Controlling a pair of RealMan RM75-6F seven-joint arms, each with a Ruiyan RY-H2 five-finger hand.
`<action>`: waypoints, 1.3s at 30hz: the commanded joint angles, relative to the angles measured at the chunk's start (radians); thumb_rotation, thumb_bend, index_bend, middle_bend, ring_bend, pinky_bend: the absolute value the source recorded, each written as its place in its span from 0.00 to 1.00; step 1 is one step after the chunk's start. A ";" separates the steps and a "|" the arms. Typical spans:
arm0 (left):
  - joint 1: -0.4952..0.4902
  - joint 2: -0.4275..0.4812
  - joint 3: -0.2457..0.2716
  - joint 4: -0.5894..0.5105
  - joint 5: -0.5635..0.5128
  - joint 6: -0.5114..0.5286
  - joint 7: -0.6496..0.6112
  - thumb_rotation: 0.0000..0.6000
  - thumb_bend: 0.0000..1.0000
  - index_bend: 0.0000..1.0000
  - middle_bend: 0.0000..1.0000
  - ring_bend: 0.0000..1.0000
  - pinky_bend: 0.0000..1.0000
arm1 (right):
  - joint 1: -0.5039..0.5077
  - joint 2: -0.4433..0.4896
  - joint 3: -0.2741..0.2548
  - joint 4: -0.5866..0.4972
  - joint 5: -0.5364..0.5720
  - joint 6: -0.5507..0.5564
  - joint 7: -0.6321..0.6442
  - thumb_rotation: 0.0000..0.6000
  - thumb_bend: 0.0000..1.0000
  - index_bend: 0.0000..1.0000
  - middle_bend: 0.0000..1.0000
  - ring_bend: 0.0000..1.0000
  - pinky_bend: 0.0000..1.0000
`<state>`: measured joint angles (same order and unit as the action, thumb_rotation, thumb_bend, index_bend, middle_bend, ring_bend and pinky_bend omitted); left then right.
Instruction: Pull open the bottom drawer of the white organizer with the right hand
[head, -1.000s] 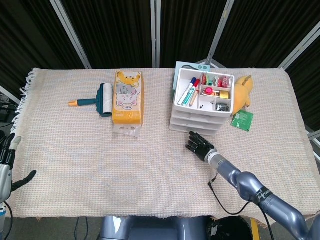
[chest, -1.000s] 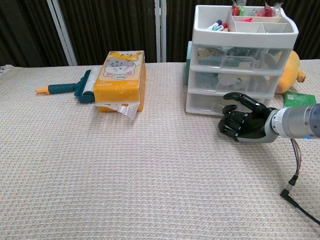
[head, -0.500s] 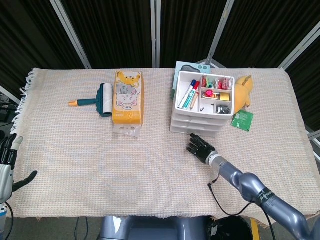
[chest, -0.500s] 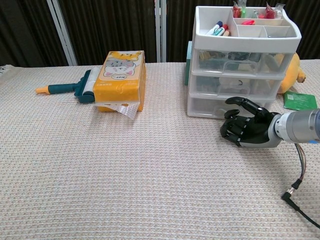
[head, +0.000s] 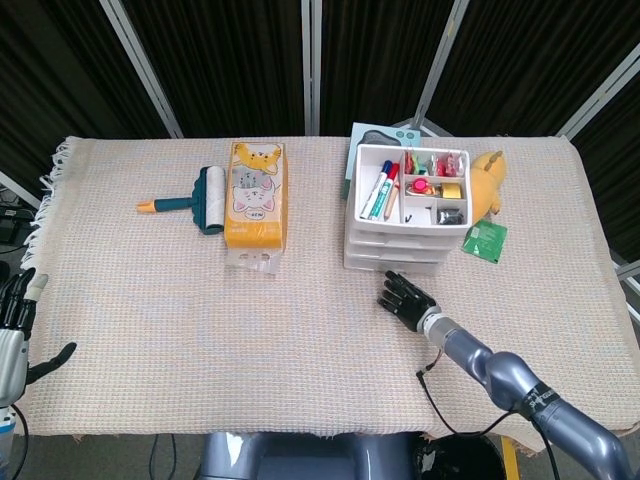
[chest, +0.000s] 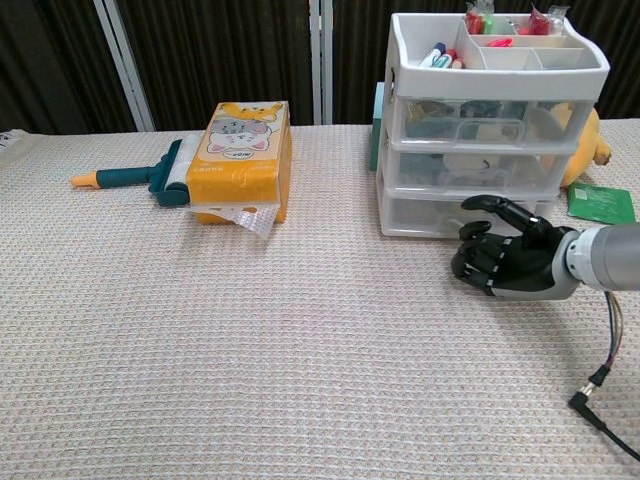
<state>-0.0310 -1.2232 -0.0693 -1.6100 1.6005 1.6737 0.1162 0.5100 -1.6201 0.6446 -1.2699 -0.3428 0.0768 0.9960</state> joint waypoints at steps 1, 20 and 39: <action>0.000 0.001 0.000 -0.001 0.000 0.000 0.001 1.00 0.03 0.00 0.00 0.00 0.00 | -0.005 0.006 -0.002 -0.006 -0.002 0.002 -0.002 1.00 0.31 0.38 0.81 0.79 0.66; 0.001 0.004 0.000 -0.008 0.000 0.000 0.006 1.00 0.03 0.00 0.00 0.00 0.00 | -0.061 0.026 -0.005 -0.048 -0.041 -0.017 -0.029 1.00 0.31 0.38 0.82 0.79 0.66; 0.002 0.007 0.002 -0.015 -0.002 -0.005 0.012 1.00 0.03 0.00 0.00 0.00 0.00 | -0.114 0.045 -0.016 -0.113 -0.082 0.024 -0.059 1.00 0.32 0.22 0.82 0.80 0.66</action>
<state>-0.0290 -1.2158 -0.0669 -1.6249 1.5987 1.6686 0.1287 0.3982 -1.5758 0.6275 -1.3809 -0.4232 0.1007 0.9385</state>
